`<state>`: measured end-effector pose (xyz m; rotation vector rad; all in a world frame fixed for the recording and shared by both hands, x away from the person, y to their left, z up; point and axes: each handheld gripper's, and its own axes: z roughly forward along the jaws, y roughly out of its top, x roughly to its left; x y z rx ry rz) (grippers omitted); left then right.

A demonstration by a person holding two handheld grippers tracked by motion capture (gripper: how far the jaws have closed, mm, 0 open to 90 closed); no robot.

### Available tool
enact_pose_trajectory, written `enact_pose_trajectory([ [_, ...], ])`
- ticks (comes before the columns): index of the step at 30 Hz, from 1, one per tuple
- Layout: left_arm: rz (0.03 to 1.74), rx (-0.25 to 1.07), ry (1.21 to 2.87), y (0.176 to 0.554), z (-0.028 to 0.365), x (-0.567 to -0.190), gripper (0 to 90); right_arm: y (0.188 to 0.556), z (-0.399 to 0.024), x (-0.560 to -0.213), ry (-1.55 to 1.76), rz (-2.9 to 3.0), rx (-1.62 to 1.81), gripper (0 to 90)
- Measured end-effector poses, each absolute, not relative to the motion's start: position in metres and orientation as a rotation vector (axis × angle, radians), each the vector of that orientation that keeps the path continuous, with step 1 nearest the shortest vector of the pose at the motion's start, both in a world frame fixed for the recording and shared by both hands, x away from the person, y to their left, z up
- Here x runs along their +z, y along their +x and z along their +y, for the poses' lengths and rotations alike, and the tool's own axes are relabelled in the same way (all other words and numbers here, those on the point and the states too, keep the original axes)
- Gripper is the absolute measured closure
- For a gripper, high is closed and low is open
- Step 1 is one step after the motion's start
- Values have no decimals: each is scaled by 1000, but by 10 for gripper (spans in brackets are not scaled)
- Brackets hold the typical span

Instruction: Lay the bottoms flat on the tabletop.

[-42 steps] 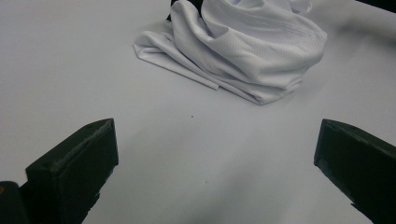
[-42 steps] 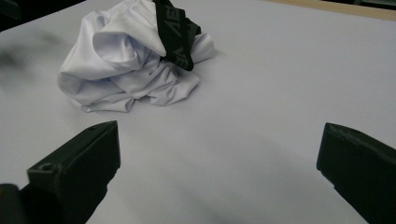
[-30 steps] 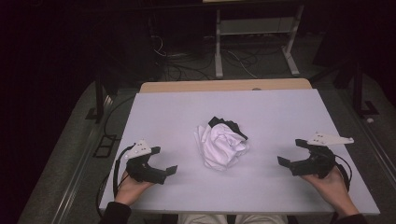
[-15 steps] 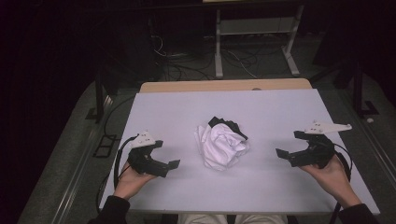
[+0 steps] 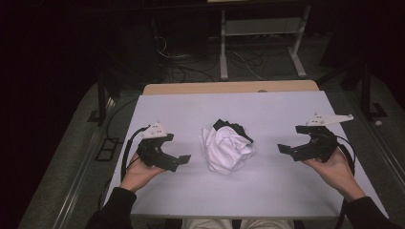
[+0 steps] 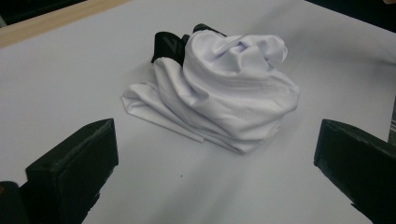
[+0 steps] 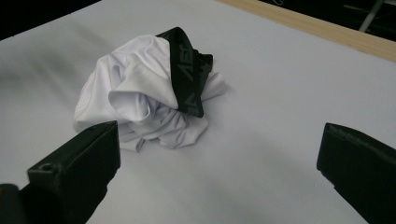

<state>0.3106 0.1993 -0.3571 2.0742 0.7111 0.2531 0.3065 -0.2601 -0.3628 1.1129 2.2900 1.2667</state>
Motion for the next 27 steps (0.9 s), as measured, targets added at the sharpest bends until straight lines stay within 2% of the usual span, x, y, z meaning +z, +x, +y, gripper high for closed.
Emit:
enact_pose_trajectory([
  [12,697,234,2099,334,184,-348,0,320,-246,-356,1074,2325,1276,0],
  [27,737,244,2135,357,173,-369,0,339,-216,-368,1047,2393,1283,0],
])
